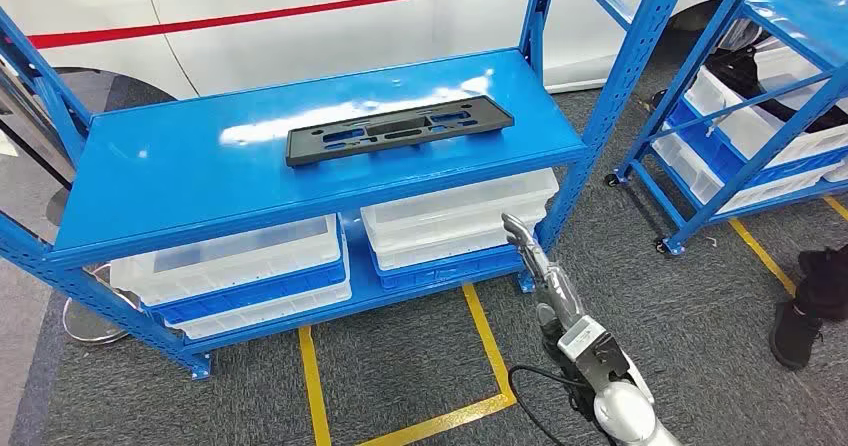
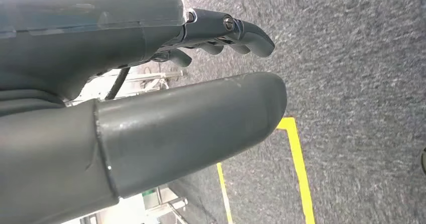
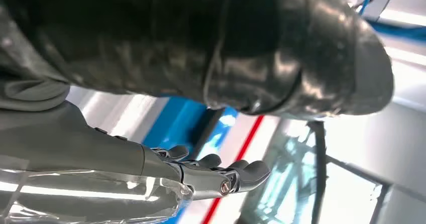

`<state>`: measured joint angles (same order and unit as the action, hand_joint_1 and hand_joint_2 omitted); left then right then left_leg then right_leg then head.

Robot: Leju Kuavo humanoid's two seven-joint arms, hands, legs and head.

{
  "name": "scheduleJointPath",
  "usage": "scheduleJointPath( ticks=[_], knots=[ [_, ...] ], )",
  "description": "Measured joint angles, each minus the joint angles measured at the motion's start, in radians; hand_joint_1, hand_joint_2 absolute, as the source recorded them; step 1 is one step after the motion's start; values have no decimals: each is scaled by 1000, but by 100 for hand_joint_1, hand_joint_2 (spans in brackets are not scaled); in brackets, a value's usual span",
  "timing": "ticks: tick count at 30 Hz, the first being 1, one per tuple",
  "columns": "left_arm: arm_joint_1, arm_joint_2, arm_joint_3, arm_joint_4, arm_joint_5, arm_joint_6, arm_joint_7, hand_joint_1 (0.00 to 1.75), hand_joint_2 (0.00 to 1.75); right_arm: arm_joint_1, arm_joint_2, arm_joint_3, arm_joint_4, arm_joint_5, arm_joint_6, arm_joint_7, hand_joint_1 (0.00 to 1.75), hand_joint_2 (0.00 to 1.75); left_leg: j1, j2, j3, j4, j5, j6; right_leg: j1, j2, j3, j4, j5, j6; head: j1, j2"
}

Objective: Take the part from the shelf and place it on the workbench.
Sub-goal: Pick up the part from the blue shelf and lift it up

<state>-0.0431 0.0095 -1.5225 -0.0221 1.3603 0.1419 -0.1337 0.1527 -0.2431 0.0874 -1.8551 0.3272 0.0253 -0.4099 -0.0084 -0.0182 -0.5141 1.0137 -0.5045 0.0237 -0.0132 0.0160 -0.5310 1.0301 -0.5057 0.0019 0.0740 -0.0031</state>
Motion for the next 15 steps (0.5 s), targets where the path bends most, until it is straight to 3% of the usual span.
scheduleJointPath(
  ticks=[3,6,9,15],
  knots=[
    [-1,5,0,0,-7,0,5,0,0,-20,-27,33,-13,50,-35,22,0,0,0,0,0,0,0,0,0,0,0,0,0,0,0,0],
    [-4,10,-2,-2,-25,3,13,0,0,-67,-71,78,-26,204,-106,87,0,0,0,0,-2,0,0,0,0,1,0,0,0,1,0,0],
    [-14,16,-11,-11,-45,6,23,0,0,-172,-128,147,-22,354,-135,157,0,0,-1,1,-3,1,1,1,0,2,-1,0,2,3,0,0],
    [-27,28,-20,-27,-83,6,45,0,0,-373,-188,271,32,466,-129,221,0,0,-1,1,-4,2,2,3,0,1,-1,0,3,4,0,0]
  ],
)
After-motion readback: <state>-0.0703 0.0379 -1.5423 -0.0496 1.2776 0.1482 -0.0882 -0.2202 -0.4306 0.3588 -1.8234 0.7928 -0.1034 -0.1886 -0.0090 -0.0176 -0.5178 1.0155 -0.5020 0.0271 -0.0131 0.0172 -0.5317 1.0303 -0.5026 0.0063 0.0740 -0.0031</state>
